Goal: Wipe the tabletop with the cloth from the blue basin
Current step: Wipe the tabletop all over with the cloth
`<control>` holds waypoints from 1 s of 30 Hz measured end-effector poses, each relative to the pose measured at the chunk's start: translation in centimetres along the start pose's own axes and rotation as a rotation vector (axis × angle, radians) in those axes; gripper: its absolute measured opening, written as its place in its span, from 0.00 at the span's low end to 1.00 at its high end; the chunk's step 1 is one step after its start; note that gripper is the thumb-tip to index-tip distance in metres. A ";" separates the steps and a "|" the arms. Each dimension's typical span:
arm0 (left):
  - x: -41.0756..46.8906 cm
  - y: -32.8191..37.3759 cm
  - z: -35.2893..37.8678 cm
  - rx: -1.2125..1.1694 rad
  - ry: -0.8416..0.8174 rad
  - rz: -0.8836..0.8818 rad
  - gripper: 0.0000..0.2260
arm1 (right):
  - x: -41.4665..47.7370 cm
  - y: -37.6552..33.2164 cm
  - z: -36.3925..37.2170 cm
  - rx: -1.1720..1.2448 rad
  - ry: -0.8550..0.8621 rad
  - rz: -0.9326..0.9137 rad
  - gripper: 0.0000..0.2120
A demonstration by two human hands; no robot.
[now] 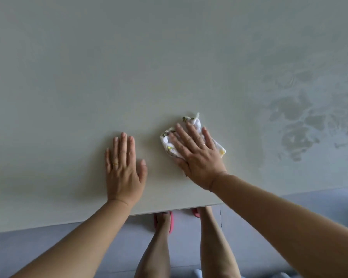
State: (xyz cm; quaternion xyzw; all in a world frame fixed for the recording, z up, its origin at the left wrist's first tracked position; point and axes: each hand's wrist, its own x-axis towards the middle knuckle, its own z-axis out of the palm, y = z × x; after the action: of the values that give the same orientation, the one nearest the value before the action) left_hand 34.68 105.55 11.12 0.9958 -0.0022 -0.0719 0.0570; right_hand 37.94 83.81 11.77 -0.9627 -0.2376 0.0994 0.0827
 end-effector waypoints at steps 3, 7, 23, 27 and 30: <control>0.5 0.3 -0.3 0.015 0.004 -0.006 0.28 | 1.2 7.8 -1.6 -0.094 -0.007 0.003 0.25; 4.3 2.9 -0.8 -0.043 0.024 -0.022 0.28 | 4.0 9.0 -2.1 0.086 0.123 0.699 0.28; 21.9 8.4 -1.3 -0.110 0.096 -0.027 0.25 | 11.3 8.8 -2.7 0.056 0.140 0.452 0.28; 21.8 8.4 -1.6 -0.115 0.123 -0.020 0.26 | 10.8 11.9 -3.5 -0.107 0.030 -0.129 0.26; 21.9 8.5 -1.7 -0.103 0.098 -0.023 0.27 | 13.5 18.3 -5.3 -0.144 0.022 0.024 0.26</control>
State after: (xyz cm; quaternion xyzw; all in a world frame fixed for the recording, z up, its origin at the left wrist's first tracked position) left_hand 56.58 97.01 10.62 0.9938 0.0157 -0.0239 0.1076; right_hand 58.88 73.66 11.04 -0.9700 -0.2317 0.0724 0.0146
